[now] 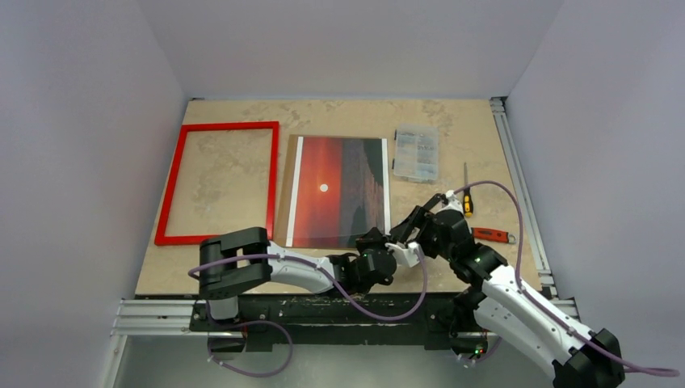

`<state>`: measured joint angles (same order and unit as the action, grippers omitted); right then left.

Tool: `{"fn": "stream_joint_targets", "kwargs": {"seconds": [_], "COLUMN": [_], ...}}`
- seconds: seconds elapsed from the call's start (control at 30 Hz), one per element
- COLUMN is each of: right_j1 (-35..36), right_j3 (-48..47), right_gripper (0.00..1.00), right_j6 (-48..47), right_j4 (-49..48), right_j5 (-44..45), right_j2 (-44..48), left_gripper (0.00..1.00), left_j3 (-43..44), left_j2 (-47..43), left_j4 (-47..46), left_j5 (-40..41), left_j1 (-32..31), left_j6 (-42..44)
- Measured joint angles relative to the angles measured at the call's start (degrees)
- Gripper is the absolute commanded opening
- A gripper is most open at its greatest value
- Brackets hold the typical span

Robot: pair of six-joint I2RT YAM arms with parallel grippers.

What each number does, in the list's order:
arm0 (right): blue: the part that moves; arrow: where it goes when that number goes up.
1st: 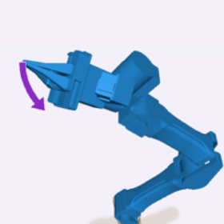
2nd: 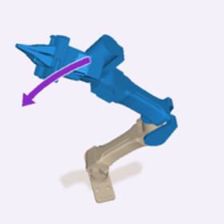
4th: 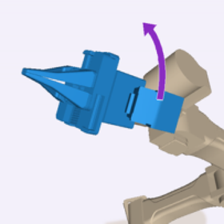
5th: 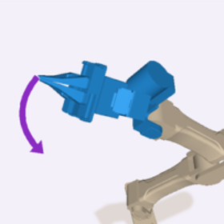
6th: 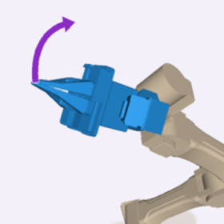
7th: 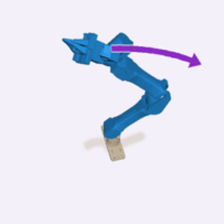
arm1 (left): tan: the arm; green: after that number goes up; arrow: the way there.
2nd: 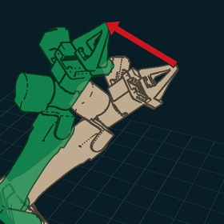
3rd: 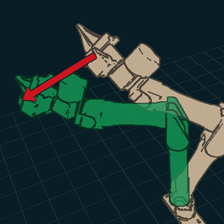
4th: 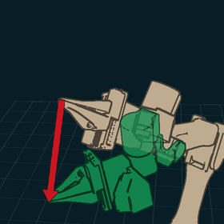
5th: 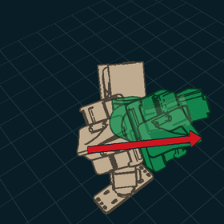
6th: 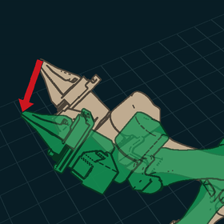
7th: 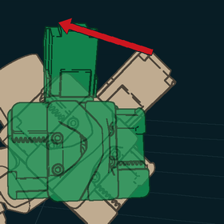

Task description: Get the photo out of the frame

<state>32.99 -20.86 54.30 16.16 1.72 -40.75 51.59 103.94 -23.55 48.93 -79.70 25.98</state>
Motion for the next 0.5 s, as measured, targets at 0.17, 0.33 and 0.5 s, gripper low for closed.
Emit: {"fn": "stream_joint_targets", "kwargs": {"seconds": [0.17, 0.33, 0.5], "right_j1": [-1.0, -5.9, -11.7], "right_j3": [-1.9, -0.5, 1.7], "right_gripper": [0.76, 0.77, 0.78], "right_j6": [-1.6, -2.6, -3.2], "right_j4": [4.9, 4.3, 1.4], "right_j5": [3.8, 0.8, -6.2], "right_j2": [1.3, 1.2, 2.6], "left_gripper": [0.0, 0.0, 0.0], "left_j3": [-1.4, -1.7, -2.1], "left_j2": [-2.9, -3.7, -3.7], "left_j4": [0.3, 0.5, 0.5], "left_j5": [0.3, 0.4, 0.4], "left_j1": [0.0, 0.0, 0.0], "left_j6": [-1.0, -1.9, -2.9]}}
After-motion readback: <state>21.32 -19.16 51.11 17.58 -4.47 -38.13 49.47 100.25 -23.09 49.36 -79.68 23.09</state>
